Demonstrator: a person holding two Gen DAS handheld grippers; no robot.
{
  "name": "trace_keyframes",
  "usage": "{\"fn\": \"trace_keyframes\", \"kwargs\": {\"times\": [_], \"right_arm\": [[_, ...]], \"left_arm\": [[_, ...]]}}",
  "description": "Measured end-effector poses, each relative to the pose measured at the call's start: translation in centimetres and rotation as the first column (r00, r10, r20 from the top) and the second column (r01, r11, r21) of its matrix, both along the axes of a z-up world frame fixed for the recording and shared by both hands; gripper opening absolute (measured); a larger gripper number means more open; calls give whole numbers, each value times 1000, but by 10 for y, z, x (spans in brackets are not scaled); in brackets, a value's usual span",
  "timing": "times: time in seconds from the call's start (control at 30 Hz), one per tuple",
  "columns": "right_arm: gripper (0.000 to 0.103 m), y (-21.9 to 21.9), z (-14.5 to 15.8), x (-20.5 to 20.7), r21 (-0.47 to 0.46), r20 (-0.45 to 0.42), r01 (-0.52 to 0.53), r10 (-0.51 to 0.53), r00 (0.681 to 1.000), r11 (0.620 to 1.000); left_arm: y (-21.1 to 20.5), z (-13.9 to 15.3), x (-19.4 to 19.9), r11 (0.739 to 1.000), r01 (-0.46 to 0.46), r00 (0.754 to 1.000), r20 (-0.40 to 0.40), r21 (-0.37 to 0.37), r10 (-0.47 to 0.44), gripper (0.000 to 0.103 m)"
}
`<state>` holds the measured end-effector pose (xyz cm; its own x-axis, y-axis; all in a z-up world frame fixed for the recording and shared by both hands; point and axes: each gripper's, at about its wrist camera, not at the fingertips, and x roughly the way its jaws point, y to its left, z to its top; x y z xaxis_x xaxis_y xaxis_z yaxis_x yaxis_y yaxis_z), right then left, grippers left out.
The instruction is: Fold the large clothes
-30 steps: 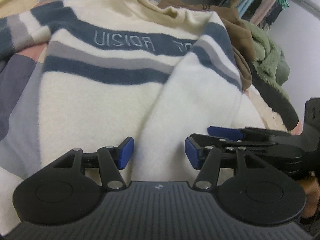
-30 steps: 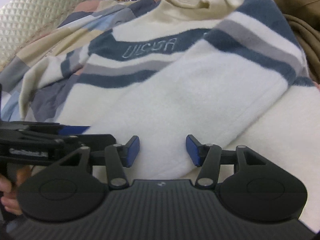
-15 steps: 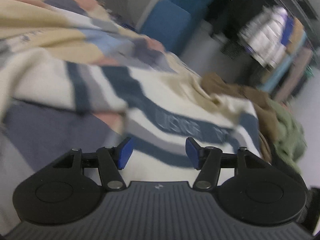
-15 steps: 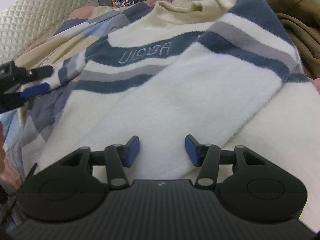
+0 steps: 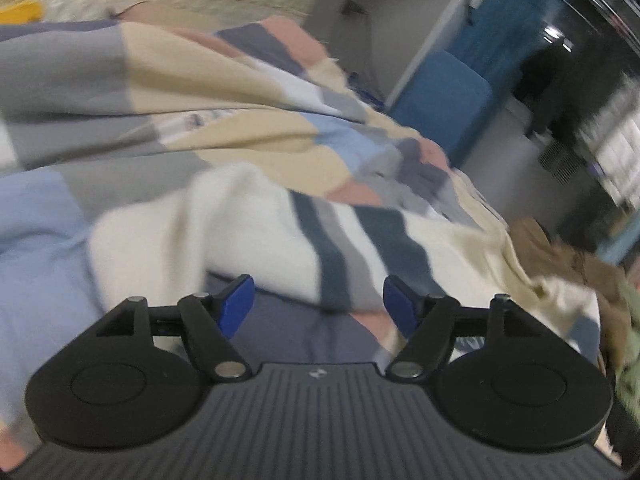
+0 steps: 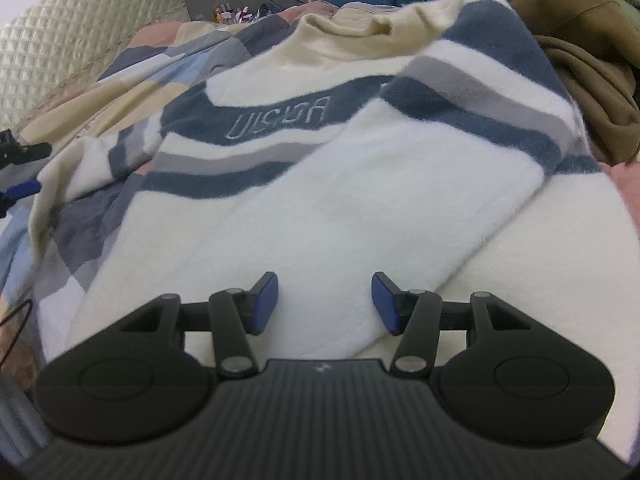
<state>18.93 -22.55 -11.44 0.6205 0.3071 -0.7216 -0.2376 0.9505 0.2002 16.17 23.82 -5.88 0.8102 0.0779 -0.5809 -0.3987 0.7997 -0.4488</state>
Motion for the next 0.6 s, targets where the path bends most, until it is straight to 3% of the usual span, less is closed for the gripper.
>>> {"fn": "trace_keyframes", "kwargs": {"times": [0.13, 0.2, 0.3, 0.5, 0.6], "right_arm": [[56, 1, 1, 3, -21, 15, 3, -3, 1000, 1000], [68, 2, 2, 5, -22, 22, 5, -5, 1000, 1000], [73, 2, 3, 9, -6, 26, 8, -7, 1000, 1000], [73, 3, 1, 15, 8, 15, 2, -2, 1000, 1000], [73, 4, 1, 16, 6, 16, 3, -3, 1000, 1000]], "left_arm": [[32, -2, 1, 999, -43, 998, -54, 28, 44, 76], [42, -1, 1, 994, -57, 994, -87, 90, 65, 76], [50, 0, -2, 980, -63, 989, -119, 188, 86, 76], [45, -21, 11, 965, 31, 977, -211, 259, 25, 74], [36, -33, 22, 934, 50, 964, -262, 353, 47, 48]]}}
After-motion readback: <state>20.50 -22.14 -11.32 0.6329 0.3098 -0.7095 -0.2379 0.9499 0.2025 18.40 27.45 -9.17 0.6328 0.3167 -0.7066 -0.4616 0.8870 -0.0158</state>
